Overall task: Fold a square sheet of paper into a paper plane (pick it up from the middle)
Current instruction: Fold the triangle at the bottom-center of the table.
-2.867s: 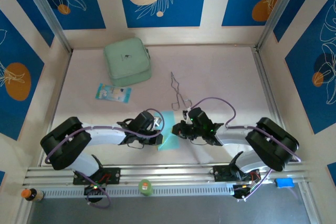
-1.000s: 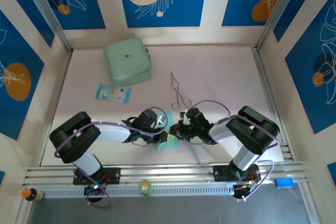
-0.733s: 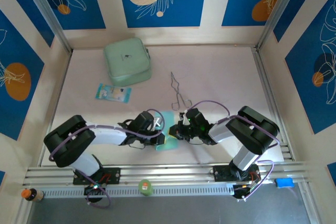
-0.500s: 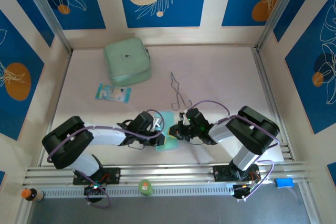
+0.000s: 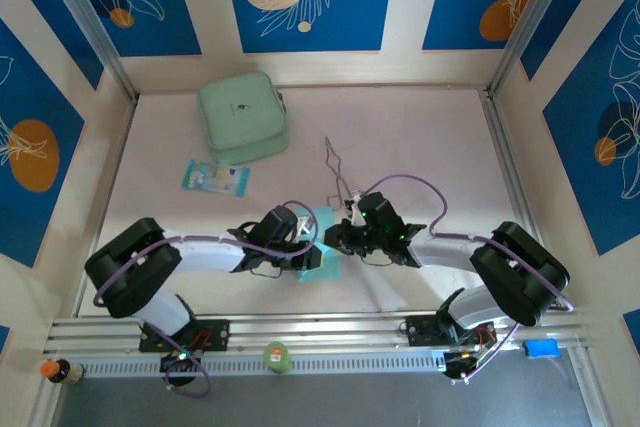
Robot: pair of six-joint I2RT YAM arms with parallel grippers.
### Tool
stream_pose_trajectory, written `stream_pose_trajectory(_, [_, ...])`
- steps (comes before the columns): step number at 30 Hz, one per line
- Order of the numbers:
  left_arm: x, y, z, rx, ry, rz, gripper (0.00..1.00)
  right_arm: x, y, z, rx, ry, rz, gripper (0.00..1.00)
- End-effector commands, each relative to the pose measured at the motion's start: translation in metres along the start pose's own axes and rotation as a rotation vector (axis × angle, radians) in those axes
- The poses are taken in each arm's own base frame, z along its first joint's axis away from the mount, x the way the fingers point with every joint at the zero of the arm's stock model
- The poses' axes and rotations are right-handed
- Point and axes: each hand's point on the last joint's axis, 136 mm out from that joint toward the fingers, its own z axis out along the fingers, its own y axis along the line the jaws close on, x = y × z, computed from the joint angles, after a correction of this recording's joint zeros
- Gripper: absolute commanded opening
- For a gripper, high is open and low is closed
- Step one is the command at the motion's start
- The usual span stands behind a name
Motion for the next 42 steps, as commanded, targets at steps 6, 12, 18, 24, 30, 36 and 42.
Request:
stream_pose_trajectory(6, [-0.005,-0.008,-0.036,-0.010,-0.096,0.051,0.20,0.015,-0.007,0.011,0.024,0.060,0.009,0.10])
stream_pose_trajectory(12, [0.018,0.015,-0.043,-0.054,-0.069,0.014,0.10,0.021,0.000,0.025,0.016,0.102,0.002,0.06])
stream_pose_trajectory(18, [0.018,0.005,-0.035,0.002,-0.037,0.031,0.09,0.021,-0.006,0.030,0.027,0.104,0.019,0.06])
stream_pose_trajectory(24, [0.021,0.005,-0.023,0.016,0.004,0.026,0.07,0.021,-0.008,0.029,0.034,0.103,0.024,0.06])
stream_pose_trajectory(30, [0.024,0.012,-0.014,0.013,0.019,0.005,0.07,0.020,-0.010,0.029,0.039,0.100,0.027,0.06])
stream_pose_trajectory(36, [0.035,0.027,-0.006,-0.029,0.061,-0.020,0.07,0.019,-0.014,0.028,0.053,0.095,0.034,0.07])
stream_pose_trajectory(42, [0.046,0.044,0.002,-0.070,0.101,-0.070,0.06,0.019,-0.014,0.028,0.058,0.100,0.032,0.07])
